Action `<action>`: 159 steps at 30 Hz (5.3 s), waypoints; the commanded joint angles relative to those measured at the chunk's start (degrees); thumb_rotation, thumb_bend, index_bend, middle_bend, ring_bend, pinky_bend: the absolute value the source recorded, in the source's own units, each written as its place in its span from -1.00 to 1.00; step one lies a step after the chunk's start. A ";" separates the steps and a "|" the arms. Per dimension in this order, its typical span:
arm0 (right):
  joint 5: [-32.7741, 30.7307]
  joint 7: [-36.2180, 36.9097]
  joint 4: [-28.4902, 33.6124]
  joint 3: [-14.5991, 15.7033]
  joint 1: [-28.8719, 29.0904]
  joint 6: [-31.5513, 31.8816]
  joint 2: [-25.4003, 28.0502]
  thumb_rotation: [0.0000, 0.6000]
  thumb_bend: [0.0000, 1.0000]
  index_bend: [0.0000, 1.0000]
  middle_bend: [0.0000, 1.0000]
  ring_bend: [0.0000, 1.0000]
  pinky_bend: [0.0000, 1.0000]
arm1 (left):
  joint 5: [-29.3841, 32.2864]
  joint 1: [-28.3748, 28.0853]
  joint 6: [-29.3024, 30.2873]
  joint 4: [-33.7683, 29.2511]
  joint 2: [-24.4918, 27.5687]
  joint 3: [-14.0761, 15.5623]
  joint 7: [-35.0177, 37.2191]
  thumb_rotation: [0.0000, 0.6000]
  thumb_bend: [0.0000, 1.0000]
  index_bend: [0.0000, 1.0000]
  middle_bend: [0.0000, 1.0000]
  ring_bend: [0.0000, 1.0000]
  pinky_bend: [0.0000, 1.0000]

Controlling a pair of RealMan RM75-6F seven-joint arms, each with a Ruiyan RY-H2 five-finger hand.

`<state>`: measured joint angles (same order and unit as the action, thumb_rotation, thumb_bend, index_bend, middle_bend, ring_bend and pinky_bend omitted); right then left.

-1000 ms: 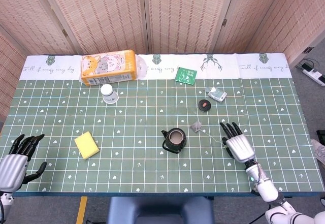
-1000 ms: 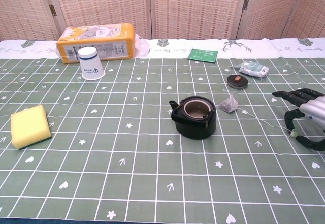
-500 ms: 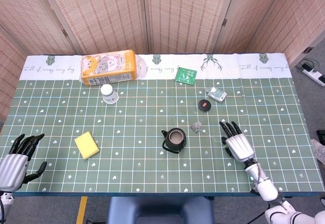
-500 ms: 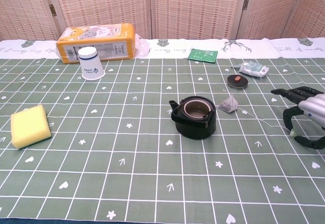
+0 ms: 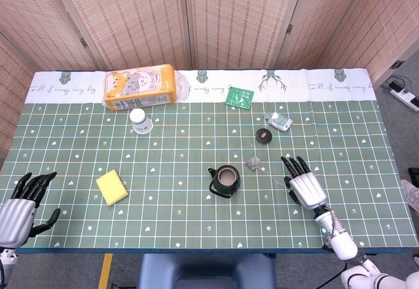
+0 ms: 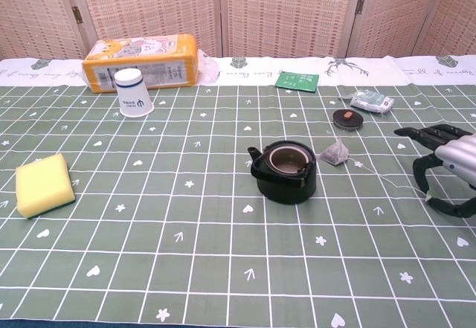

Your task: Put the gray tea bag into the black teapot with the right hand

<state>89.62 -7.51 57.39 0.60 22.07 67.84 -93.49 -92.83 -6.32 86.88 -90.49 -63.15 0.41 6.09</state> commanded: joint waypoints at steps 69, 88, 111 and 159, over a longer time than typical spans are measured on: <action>1.47 -21.11 32.84 -9.78 2.88 11.20 17.14 1.00 -0.16 0.31 -1.00 -1.00 -1.00 | -2.28 0.17 1.97 0.12 0.65 0.50 2.60 1.00 -0.25 -0.94 -0.85 -0.82 -0.98; -0.93 -31.90 39.30 -14.49 9.70 6.12 13.62 1.00 -0.16 0.31 -1.00 -1.00 -1.00 | 1.19 0.05 -0.27 1.11 2.36 -0.02 7.34 1.00 -0.24 -0.93 -0.85 -0.82 -0.98; -4.30 -36.51 37.18 -16.14 16.02 3.48 6.27 1.00 -0.16 0.32 -1.00 -1.00 -1.00 | -0.10 0.05 -0.08 1.64 3.40 0.60 12.56 1.00 -0.24 -0.91 -0.85 -0.82 -0.98; -6.06 -16.41 19.31 -4.99 9.47 3.56 1.51 1.00 -0.16 0.33 -1.00 -0.96 -1.00 | 1.75 -0.08 -1.81 1.63 2.66 0.31 8.94 1.00 -0.23 -0.90 -0.86 -0.82 -0.98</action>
<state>83.80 -27.01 79.27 -5.16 32.46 71.79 -91.08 -91.33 -6.30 85.32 -88.97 -60.39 0.82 15.18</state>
